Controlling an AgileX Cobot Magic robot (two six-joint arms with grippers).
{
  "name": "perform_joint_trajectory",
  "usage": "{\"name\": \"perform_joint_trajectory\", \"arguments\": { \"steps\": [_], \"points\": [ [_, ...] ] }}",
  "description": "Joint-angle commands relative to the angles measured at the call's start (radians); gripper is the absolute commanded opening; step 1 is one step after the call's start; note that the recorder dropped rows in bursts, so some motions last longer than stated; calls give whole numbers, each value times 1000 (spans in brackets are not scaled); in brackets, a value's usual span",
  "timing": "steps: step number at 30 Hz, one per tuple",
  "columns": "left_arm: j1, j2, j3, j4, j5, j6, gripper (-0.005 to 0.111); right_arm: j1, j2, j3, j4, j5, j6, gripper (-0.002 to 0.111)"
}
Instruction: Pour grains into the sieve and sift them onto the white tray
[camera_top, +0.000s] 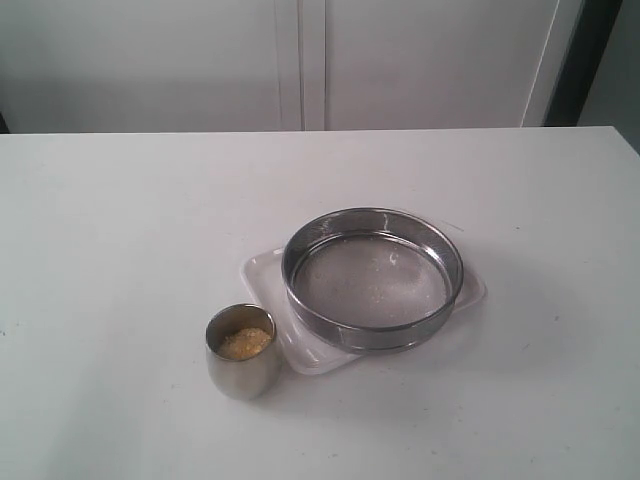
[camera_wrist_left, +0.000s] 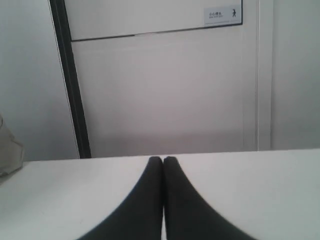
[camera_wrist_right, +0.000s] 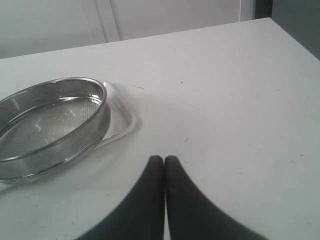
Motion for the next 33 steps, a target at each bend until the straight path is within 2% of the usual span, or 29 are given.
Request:
{"name": "perform_joint_trajectory", "arguments": {
  "steps": [1, 4, 17, 23, 30, 33],
  "points": [
    [4, 31, -98, -11, 42, -7, 0, -2, -6, 5, 0, -15, 2, 0],
    [4, 95, -172, -11, 116, -7, 0, -2, -6, 5, 0, -15, 2, 0],
    [4, 442, -424, -11, 143, -7, 0, -2, -6, 5, 0, -15, 2, 0],
    [4, 475, -437, -11, 126, -7, 0, -2, -6, 5, 0, -15, 2, 0],
    [4, 475, -437, -11, -15, -12, 0, -2, -6, 5, 0, -15, 2, 0],
    [4, 485, -437, -11, -11, -96, 0, -2, -6, 5, 0, -15, 2, 0]
  ]
}}
